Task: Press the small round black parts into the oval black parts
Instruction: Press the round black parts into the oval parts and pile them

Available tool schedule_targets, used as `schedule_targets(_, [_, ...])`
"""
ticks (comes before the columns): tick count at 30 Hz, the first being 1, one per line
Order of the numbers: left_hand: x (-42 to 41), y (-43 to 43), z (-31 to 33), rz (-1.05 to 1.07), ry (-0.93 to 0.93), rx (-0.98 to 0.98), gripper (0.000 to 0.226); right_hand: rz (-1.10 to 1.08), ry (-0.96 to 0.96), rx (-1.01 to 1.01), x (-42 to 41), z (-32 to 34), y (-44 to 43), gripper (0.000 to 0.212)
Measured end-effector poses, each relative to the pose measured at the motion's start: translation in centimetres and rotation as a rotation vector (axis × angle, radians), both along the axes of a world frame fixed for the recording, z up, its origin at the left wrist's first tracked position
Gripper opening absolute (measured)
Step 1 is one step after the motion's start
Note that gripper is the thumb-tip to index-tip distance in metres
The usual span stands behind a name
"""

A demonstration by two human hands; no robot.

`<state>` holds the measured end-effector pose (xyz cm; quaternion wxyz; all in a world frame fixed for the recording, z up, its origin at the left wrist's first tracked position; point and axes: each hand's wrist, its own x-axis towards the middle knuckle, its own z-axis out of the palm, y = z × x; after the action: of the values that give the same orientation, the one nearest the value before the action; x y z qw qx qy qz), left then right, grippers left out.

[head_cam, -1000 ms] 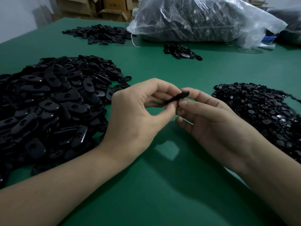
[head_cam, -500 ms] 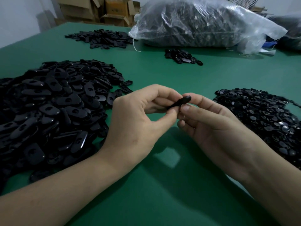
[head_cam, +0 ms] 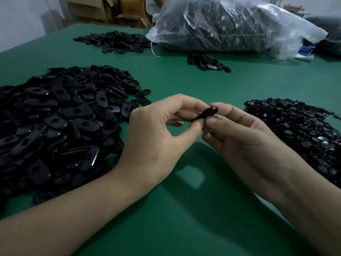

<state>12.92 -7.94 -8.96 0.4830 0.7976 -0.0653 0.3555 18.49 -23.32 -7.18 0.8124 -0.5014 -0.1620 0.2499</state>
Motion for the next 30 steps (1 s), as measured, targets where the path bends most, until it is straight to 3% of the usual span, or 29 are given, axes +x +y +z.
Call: schedule_targets(30, [-0.12, 0.11, -0.14, -0.008, -0.026, 0.081, 0.023, 0.063, 0.033, -0.018, 0.41, -0.33, -0.16, 0.02])
